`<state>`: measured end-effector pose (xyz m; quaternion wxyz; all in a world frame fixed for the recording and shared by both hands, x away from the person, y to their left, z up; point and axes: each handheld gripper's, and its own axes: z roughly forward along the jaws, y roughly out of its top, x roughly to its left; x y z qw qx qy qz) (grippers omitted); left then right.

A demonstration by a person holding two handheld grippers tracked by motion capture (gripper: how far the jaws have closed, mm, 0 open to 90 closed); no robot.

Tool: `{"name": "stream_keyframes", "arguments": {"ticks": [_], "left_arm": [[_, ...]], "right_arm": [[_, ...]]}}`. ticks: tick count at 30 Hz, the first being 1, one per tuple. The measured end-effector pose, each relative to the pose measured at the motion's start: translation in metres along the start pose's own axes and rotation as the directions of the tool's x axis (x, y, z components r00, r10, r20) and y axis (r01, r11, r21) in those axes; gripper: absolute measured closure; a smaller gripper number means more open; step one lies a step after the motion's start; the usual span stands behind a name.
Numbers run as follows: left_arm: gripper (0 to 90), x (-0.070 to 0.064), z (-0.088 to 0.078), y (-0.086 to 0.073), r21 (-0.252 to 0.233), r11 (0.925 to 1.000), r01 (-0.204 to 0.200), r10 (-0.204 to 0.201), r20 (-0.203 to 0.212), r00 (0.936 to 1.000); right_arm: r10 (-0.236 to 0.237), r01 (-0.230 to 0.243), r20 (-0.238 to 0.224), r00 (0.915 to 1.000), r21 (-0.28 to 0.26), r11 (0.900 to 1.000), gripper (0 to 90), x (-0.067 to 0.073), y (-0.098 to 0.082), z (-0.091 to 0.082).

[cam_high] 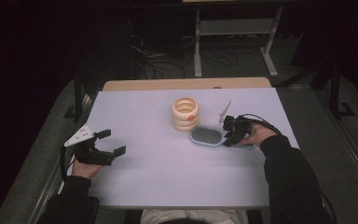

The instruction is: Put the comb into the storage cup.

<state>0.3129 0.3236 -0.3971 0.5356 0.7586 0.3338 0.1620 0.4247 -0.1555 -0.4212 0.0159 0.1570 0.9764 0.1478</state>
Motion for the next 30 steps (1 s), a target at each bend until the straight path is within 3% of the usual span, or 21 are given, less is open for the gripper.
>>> {"name": "stream_keyframes", "arguments": {"ticks": [18, 30], "left_arm": [[0.0, 0.000, -0.001, 0.000, 0.000, 1.0000, 0.000, 0.000, -0.002, 1.0000], [0.0, -0.001, -0.001, 0.000, -0.005, 1.0000, -0.004, 0.004, -0.007, 1.0000]], "right_arm": [[-0.013, 0.013, -0.012, 0.9998, -0.008, 1.000, 68.5, 0.009, -0.001, -0.009], [-0.006, 0.007, 0.010, 0.9999, -0.085, 0.996, 68.6, 0.017, -0.004, -0.033]]}}
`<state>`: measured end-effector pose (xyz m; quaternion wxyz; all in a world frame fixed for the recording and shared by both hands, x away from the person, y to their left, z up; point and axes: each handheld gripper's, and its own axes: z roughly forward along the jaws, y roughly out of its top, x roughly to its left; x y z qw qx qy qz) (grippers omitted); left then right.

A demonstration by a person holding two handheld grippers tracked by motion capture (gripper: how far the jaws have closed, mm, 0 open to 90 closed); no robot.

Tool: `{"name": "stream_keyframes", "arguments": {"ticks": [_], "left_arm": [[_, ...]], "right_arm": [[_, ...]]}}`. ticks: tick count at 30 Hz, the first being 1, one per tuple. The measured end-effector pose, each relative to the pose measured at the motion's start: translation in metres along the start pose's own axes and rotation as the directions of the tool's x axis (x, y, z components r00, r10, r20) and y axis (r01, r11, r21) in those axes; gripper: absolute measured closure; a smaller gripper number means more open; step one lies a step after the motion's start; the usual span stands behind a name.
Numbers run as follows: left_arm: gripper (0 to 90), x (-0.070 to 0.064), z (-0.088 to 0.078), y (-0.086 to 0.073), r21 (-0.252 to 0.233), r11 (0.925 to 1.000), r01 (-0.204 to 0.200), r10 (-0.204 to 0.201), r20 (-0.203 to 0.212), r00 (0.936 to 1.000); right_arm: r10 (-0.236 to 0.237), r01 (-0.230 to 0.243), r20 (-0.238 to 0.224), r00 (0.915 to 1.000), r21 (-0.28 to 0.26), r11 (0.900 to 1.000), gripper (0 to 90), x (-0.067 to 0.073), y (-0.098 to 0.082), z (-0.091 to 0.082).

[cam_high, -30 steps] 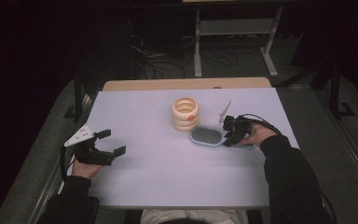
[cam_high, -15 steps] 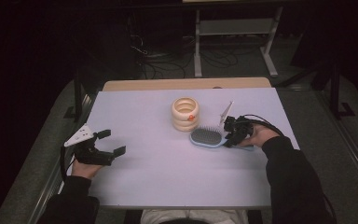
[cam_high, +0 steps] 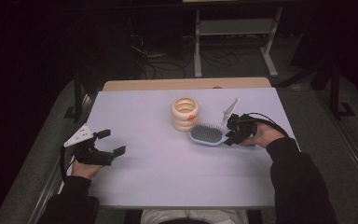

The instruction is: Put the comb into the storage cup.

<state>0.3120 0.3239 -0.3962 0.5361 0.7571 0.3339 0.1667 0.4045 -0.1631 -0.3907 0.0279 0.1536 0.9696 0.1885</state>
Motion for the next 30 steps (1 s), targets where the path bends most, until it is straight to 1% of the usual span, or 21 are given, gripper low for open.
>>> {"name": "stream_keyframes", "arguments": {"ticks": [10, 14, 15, 16, 18, 23, 30], "left_arm": [[0.0, -0.001, -0.003, 0.001, -0.017, 0.9999, -0.001, 0.001, -0.007, 1.0000], [0.0, 0.000, -0.003, 0.001, -0.018, 0.9998, 0.001, -0.001, -0.008, 1.0000], [0.0, 0.000, -0.003, 0.001, -0.018, 0.9998, 0.001, -0.001, -0.008, 1.0000], [0.0, 0.000, -0.003, 0.001, -0.018, 0.9998, 0.000, 0.000, -0.009, 1.0000], [0.0, -0.001, -0.003, 0.001, -0.019, 0.9998, 0.002, -0.003, -0.011, 0.9999], [0.0, 0.000, -0.003, 0.001, -0.021, 0.9998, 0.004, -0.004, -0.012, 0.9999], [0.0, 0.001, -0.003, 0.000, -0.018, 0.9998, 0.009, -0.010, -0.022, 0.9997]], "right_arm": [[-0.015, 0.017, 0.031, 0.9994, -0.067, 0.998, 68.5, 0.014, 0.001, -0.025], [-0.009, 0.013, 0.047, 0.9989, -0.086, 0.996, 68.5, 0.019, 0.002, -0.035], [-0.014, 0.019, 0.049, 0.9987, -0.090, 0.996, 68.5, 0.020, 0.002, -0.038], [-0.007, 0.011, 0.046, 0.9989, -0.092, 0.996, 68.5, 0.020, 0.003, -0.040], [-0.002, 0.007, 0.055, 0.9985, -0.096, 0.995, 68.5, 0.021, 0.004, -0.045], [-0.004, 0.014, 0.089, 0.9961, -0.112, 0.994, 68.5, 0.023, 0.009, -0.057], [-0.003, 0.018, 0.118, 0.9930, -0.126, 0.992, 68.5, 0.024, 0.015, -0.067]]}}
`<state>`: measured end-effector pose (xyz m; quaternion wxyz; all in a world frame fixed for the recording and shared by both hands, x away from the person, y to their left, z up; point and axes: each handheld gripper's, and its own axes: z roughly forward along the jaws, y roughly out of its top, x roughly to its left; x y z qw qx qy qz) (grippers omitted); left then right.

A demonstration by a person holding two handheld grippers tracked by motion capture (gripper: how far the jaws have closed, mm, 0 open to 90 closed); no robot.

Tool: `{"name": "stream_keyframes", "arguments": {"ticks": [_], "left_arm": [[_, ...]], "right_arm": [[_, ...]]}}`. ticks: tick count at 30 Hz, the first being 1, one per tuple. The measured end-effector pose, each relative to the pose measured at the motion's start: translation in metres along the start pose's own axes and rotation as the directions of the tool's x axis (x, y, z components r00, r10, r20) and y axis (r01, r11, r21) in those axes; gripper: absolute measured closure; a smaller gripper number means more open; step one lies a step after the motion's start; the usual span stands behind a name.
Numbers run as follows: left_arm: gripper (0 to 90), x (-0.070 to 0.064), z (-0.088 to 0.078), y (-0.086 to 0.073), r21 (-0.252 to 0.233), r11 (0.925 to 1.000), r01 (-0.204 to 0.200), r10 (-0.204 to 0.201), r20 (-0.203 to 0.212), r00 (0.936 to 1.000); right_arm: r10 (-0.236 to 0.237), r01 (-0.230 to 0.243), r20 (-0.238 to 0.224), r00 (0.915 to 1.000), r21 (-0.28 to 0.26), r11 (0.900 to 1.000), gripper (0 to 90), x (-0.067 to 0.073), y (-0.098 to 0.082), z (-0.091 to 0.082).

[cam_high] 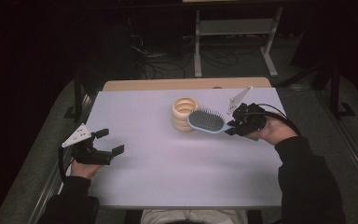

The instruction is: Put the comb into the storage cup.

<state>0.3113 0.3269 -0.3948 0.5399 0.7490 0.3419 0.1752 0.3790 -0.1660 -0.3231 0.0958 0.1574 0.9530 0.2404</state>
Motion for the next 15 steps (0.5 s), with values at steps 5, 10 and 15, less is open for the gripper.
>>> {"name": "stream_keyframes", "arguments": {"ticks": [5, 10, 15], "left_arm": [[0.0, 0.001, 0.000, 0.000, 0.000, 1.0000, 0.004, -0.004, -0.002, 1.0000], [0.0, 0.001, 0.000, 0.000, -0.002, 1.0000, 0.007, -0.007, 0.001, 1.0000], [0.0, 0.004, 0.004, -0.001, 0.014, 0.9998, 0.015, -0.015, -0.006, 0.9999]], "right_arm": [[0.005, -0.005, 0.006, 1.0000, -0.012, 1.000, 68.5, -0.001, 0.003, -0.003], [0.001, 0.000, 0.018, 0.9998, -0.020, 1.000, 68.5, -0.001, 0.009, -0.008], [-0.003, 0.004, 0.031, 0.9995, -0.033, 0.999, 68.5, -0.001, 0.015, -0.012]]}}
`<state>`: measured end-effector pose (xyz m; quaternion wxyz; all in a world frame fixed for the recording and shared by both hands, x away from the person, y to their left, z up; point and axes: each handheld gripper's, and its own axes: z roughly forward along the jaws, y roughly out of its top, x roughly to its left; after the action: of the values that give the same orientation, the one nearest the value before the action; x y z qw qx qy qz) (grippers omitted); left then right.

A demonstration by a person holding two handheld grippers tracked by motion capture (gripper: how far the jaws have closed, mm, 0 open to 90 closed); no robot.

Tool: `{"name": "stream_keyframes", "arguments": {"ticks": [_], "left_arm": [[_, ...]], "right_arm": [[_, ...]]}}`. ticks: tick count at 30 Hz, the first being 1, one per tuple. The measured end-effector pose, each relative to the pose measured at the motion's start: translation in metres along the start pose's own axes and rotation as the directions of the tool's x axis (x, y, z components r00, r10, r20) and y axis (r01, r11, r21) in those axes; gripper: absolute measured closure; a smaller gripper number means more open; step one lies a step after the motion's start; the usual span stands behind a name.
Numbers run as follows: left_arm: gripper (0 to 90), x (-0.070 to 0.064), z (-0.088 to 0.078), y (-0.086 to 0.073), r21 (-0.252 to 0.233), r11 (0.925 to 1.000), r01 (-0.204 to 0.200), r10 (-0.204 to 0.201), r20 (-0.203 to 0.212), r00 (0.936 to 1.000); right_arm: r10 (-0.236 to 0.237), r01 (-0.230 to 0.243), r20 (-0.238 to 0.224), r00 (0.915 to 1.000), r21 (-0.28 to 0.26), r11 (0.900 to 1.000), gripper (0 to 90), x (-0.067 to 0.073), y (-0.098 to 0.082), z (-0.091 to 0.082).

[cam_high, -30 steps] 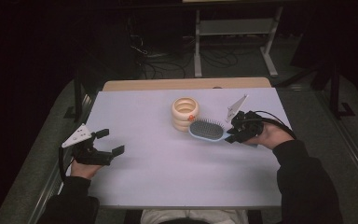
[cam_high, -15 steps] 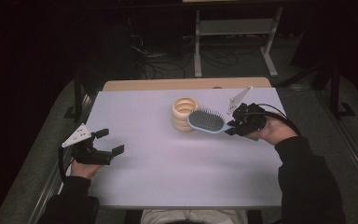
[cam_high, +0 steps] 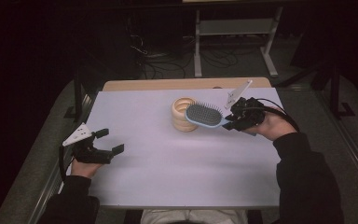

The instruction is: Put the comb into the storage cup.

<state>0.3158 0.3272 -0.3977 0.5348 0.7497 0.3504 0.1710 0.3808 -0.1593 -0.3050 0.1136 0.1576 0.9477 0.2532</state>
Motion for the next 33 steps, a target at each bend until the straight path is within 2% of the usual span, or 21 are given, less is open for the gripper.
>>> {"name": "stream_keyframes", "arguments": {"ticks": [4, 10, 17, 24, 33], "left_arm": [[0.0, -0.001, 0.001, 0.001, -0.001, 1.0000, -0.004, 0.004, 0.004, 1.0000], [0.0, 0.000, 0.000, 0.003, -0.009, 0.9999, -0.005, 0.005, 0.003, 1.0000], [0.0, 0.002, 0.004, 0.007, 0.012, 0.9999, -0.003, 0.003, 0.000, 1.0000], [0.0, -0.001, 0.004, 0.019, 0.005, 0.9999, -0.015, 0.015, 0.014, 0.9998], [0.0, -0.011, 0.016, 0.039, 0.029, 0.9982, -0.052, 0.050, 0.047, 0.9976]], "right_arm": [[-0.013, 0.013, 0.010, 0.9999, -0.018, 1.000, 68.5, 0.001, 0.007, -0.004], [-0.030, 0.030, -0.001, 0.9995, -0.025, 0.999, 68.5, 0.003, 0.018, -0.006], [-0.048, 0.049, 0.008, 0.9988, -0.033, 0.998, 68.5, 0.005, 0.031, -0.006], [-0.055, 0.057, 0.026, 0.9982, -0.063, 0.996, 68.5, 0.006, 0.041, -0.009], [-0.063, 0.066, 0.041, 0.9972, -0.077, 0.995, 68.5, 0.007, 0.049, -0.011]]}}
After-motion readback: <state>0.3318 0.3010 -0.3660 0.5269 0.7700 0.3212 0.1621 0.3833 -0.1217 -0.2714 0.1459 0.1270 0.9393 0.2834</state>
